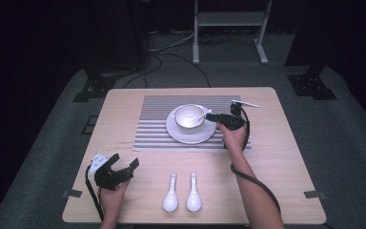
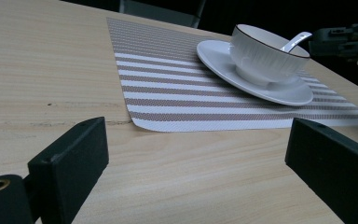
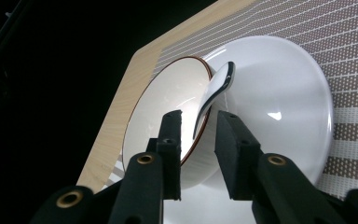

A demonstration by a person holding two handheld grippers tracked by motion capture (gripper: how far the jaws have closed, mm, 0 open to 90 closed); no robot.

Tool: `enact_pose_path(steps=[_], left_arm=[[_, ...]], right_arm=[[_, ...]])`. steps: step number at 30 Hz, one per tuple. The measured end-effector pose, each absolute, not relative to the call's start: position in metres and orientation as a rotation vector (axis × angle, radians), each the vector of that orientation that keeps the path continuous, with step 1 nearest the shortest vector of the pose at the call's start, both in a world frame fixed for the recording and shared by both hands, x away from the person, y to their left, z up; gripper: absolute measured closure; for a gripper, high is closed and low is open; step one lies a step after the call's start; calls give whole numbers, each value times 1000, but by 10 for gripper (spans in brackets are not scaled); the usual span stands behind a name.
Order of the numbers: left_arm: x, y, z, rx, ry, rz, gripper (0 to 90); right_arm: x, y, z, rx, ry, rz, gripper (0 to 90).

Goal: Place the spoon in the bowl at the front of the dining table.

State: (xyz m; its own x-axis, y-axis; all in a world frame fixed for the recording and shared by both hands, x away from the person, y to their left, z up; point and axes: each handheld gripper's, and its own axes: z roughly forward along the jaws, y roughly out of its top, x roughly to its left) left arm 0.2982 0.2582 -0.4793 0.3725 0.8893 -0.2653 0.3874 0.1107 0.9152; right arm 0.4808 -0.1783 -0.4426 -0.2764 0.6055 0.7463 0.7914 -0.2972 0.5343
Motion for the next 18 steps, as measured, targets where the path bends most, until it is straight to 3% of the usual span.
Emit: enact_pose_path(steps=[18], left_arm=[[298,257,-479,1490,1208,558,47]], right_arm=[[452,-196,-443,-1596,-1818,-1604,503]])
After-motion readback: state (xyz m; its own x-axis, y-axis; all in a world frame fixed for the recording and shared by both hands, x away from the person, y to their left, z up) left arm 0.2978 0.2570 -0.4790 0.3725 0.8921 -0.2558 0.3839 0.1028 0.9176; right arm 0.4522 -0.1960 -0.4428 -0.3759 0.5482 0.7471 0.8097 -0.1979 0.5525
